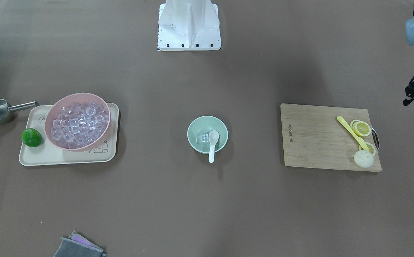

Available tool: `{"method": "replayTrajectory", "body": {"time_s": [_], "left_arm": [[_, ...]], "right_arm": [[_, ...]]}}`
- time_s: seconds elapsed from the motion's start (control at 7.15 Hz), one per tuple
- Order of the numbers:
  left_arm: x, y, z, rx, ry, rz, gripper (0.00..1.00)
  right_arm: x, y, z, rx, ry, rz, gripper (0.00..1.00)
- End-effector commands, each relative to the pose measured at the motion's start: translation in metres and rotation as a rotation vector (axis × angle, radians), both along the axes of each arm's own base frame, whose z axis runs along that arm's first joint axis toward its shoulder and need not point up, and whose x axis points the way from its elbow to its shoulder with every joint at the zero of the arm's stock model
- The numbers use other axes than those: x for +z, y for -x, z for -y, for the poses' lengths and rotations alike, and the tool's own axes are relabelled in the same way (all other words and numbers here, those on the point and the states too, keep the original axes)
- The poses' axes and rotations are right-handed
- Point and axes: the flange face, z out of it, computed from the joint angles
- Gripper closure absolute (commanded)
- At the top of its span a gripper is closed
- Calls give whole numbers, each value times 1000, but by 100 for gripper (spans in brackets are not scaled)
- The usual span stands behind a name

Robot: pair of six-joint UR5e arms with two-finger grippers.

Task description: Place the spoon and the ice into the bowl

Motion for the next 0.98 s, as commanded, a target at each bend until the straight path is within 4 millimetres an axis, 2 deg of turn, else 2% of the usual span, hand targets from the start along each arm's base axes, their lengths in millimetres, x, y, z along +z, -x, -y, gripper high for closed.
{"method": "replayTrajectory", "body": {"time_s": [0.0, 0.14, 0.28, 0.42, 0.56, 0.7, 0.84], "left_arm": [[9, 15, -3, -27, 20, 0, 2], [18, 23, -10, -42, 44, 0, 2], [26, 31, -25, -53, 60, 3, 2], [34, 51, -26, -94, 87, 3, 2], [46, 62, -31, -106, 129, -49, 2], [45, 76, -34, -120, 146, -120, 2], [59, 81, -46, -129, 160, -105, 2]], "right_arm": [[11, -10, -10, 20, 21, -7, 0], [17, -11, -15, 21, 33, -8, 0], [12, -12, -19, 18, 16, -9, 0], [9, -12, -18, 21, 5, -2, 0], [10, -11, -17, 22, 9, -2, 0], [9, -11, -15, 22, 8, 0, 0], [11, -10, -14, 21, 13, 0, 0]]}}
